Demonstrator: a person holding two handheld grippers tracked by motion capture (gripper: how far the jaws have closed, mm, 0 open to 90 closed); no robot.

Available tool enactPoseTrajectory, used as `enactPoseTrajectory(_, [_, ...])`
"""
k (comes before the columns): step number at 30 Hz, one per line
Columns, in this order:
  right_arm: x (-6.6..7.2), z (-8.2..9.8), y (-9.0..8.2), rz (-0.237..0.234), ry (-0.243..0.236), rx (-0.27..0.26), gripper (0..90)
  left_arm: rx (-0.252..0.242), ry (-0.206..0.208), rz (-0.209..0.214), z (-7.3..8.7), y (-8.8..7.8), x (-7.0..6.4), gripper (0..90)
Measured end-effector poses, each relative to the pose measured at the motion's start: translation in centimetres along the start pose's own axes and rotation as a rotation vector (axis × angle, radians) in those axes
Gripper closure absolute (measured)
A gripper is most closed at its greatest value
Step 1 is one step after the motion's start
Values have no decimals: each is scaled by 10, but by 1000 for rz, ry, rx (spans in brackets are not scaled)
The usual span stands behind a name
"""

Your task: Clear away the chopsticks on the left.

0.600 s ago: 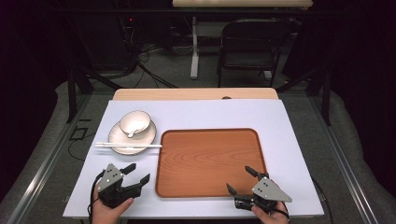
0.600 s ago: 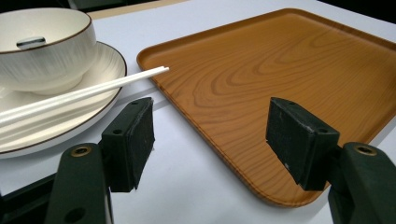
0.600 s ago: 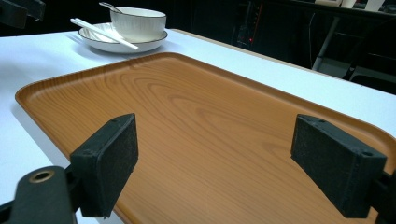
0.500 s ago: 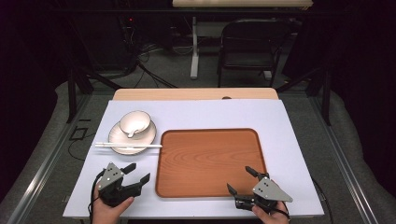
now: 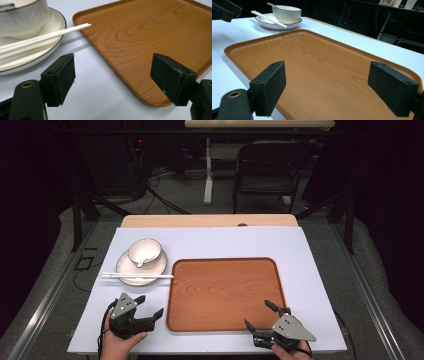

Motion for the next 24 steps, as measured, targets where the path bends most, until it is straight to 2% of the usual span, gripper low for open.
enactPoseTrajectory(1, [0,1,0,4,0,5,142,22,-4,12,1,1,0,205])
enactPoseTrajectory(4, [-1,1,0,0,-1,5,142,41,-9,17,1,3,1,218])
enactPoseTrajectory(6, [-1,2,-1,-2,17,7,142,53,-21,20,-1,5,2,259])
enactPoseTrajectory(9, [-1,2,-1,-2,26,11,142,55,-39,28,-4,5,2,305])
enactPoseTrajectory(12, [1,3,-3,-21,19,9,142,73,-31,6,-10,4,4,333])
enactPoseTrajectory(16, [5,3,-2,-53,32,7,142,115,-46,-3,-23,2,10,354])
enactPoseTrajectory(19, [8,4,-1,-67,28,17,142,125,-57,-12,-30,1,13,365])
enactPoseTrajectory(22, [9,6,-2,-83,19,25,142,141,-51,-23,-36,0,18,397])
enactPoseTrajectory(24, [9,6,-2,-82,38,29,142,158,-68,-29,-42,0,23,408])
Point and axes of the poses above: each handheld gripper's, and its own axes: y roughly forward along the jaws, z roughly out of its underside, x roughly to its left, the point moved 6 cm from there along y, roughly forward along the jaws, and after that the axes turned 4 degrees about -x, right-handed, at the moved point
